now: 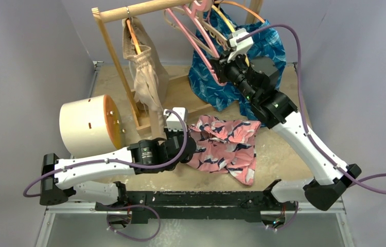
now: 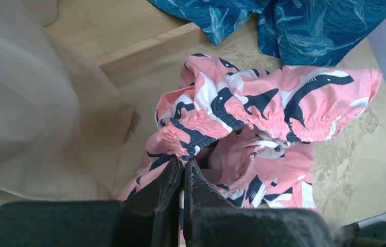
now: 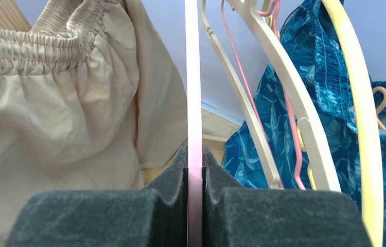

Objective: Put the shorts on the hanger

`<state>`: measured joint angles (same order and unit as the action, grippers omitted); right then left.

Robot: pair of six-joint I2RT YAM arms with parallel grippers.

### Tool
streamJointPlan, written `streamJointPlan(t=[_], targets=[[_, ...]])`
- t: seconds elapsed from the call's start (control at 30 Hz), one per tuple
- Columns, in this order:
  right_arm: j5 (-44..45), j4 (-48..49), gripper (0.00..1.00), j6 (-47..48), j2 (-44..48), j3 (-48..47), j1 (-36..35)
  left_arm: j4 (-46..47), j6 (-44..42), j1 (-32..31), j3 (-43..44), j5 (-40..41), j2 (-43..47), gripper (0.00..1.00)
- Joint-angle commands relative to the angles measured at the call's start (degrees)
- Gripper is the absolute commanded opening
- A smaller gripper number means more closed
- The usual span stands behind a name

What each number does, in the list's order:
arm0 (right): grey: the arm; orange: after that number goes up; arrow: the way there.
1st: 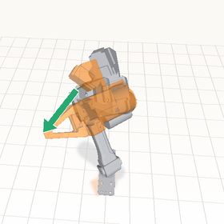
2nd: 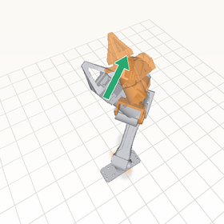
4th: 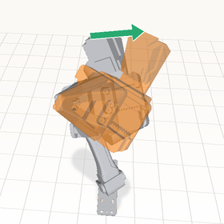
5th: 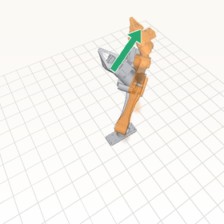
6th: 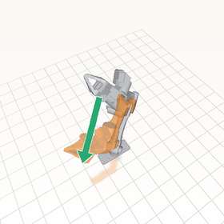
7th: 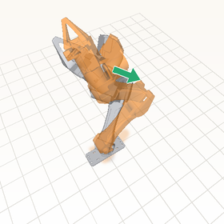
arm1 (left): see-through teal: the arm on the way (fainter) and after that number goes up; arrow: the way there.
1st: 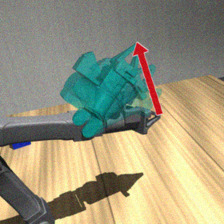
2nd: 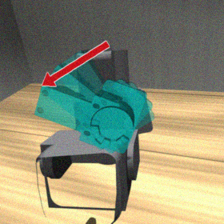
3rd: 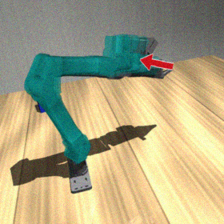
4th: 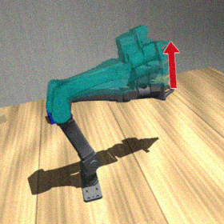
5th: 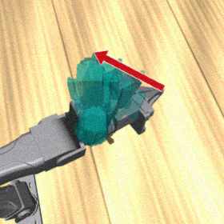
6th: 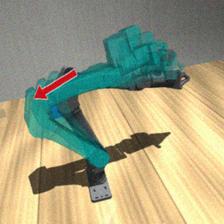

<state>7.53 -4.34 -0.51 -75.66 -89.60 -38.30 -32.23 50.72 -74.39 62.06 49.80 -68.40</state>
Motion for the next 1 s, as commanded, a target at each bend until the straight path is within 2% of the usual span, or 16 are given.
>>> streamJointPlan(t=[0.0,0.13,0.27,0.47,0.57,0.77,0.97], targets=[[-0.5,2.8,0.00,1.4,7.0,0.6,0.0,0.8,-2.6,1.9,3.8,0.9,1.4,0.00],[-0.8,-2.6,0.00,1.8,15.6,6.1,-0.1,0.8,-3.2,2.3,4.3,0.4,1.0,0.00],[-2.6,-13.4,0.00,1.2,22.6,8.6,-0.1,0.5,-3.0,2.3,4.3,0.0,1.1,0.00],[-4.7,-29.8,0.00,-5.0,32.6,9.2,0.0,0.4,-2.6,2.3,4.1,1.0,1.9,0.00],[-5.9,-38.0,0.00,-10.1,36.2,8.9,0.0,-0.1,-2.6,2.4,4.5,2.2,2.0,0.00],[-14.0,-50.6,0.00,-17.8,41.0,9.6,0.1,-0.7,-3.5,2.4,5.8,4.9,2.3,0.00],[-17.1,-58.6,0.00,-18.1,45.4,7.9,0.2,-2.3,-6.0,3.3,8.6,8.6,2.1,0.00]])
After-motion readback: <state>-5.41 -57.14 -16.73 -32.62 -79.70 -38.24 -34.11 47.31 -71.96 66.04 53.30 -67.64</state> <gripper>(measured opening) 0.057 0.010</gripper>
